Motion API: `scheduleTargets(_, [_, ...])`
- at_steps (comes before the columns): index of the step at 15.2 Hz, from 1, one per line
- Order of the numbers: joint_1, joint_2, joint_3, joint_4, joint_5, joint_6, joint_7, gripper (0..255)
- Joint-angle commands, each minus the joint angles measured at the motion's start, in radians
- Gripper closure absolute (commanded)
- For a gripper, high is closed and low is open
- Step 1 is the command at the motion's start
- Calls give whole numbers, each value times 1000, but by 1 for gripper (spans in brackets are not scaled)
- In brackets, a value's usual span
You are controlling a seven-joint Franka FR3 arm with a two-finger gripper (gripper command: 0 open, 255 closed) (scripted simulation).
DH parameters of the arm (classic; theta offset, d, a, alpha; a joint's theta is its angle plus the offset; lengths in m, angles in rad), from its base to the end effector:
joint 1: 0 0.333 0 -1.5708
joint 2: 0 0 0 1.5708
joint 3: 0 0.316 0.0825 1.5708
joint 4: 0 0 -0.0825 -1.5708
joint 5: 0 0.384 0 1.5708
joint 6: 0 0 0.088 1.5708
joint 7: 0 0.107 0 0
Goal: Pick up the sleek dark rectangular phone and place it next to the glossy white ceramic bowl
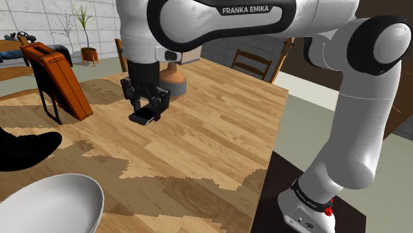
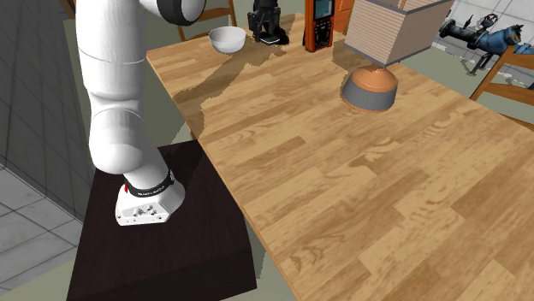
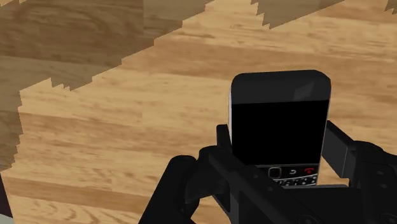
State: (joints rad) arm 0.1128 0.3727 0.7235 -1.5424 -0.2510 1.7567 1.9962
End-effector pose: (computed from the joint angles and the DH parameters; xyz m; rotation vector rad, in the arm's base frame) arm 0.4880 0.4202 0.4753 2.5991 -1.6511 -0.0141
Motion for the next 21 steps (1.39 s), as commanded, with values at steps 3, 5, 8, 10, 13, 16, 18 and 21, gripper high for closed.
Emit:
scheduleTargets(3, [146, 166, -19, 229, -88, -89, 84, 255])
scheduleTargets(5, [183, 207, -28, 279, -106, -101, 98, 255])
scheduleTargets(8, [174, 208, -30, 238, -108, -61, 103, 255])
scheduleTargets(10, [170, 211, -32, 214, -111, -36, 106, 255])
scheduleTargets(13, [164, 216, -35, 180, -115, 1, 111, 255])
scheduleTargets(16, [161, 223, -38, 149, -122, 36, 116, 255])
scheduleTargets(18, [159, 230, -41, 131, -126, 59, 120, 255])
scheduleTargets(21, [157, 240, -46, 105, -134, 93, 126, 255])
